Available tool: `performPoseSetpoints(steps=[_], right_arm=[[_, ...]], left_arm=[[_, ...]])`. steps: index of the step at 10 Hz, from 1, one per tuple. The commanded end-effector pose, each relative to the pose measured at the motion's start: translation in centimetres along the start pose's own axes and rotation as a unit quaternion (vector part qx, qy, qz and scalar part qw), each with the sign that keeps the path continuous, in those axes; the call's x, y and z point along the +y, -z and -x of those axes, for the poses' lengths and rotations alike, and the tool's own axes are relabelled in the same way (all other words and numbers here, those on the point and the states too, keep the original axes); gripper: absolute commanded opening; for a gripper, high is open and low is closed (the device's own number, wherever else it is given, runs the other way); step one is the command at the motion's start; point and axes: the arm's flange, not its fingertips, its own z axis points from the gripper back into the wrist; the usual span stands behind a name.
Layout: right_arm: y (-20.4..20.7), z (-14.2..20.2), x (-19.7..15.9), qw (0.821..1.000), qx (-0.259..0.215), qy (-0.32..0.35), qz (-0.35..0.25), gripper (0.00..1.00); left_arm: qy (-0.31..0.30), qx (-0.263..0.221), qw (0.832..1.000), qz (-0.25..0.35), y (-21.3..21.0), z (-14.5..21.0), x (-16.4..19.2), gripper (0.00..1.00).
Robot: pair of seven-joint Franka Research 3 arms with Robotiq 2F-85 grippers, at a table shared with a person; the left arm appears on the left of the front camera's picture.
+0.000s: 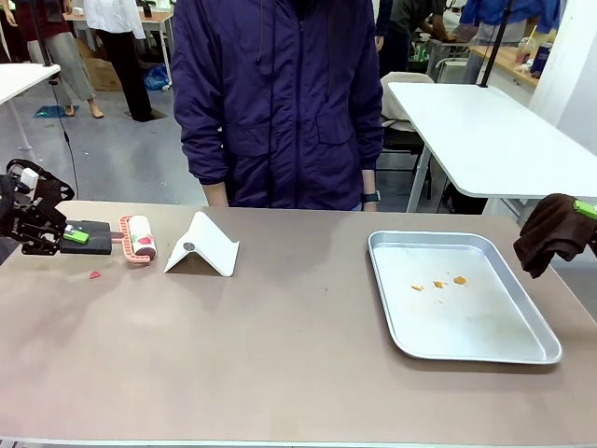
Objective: Clean the surface of the table.
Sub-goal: If a person points to the right, clean the right side of the table with your right hand, and if they point to the left, clean the left side with your left hand.
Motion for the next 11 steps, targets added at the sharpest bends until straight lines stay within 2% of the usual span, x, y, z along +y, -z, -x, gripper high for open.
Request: performPoseSetpoints(steps=[1,2,4,6,8,11], right_arm=[[0.2,0.5,0.5,1.0,0.005,-0.006,-0.003,0.0],[0.2,0.5,0.5,1.0,0.005,-0.006,-0.003,0.0],[0.2,0.5,0.5,1.0,0.005,-0.006,-0.003,0.0],[0.2,0.5,0.5,1.0,0.005,-0.006,-0.003,0.0],[0.2,0.5,0.5,1.0,0.005,-0.006,-0.003,0.0],[0.2,0.5,0.5,1.0,0.005,-0.006,-0.003,0.0]], left_arm=[[0.027,0.012,0.997,0.078,-3.0,1.4,-0.6,0.22],[0.04,0.009,0.992,0.119,-5.5,1.9,-1.4,0.22],[0.04,0.025,0.987,0.151,-10.4,3.5,-1.3,0.22],[0.031,0.005,0.991,0.127,-15.8,5.7,1.4,0.22],[0.016,-0.002,0.99,0.137,-20.2,8.7,5.0,0.22],[0.013,-0.028,0.992,0.119,-21.6,12.8,8.6,0.22]])
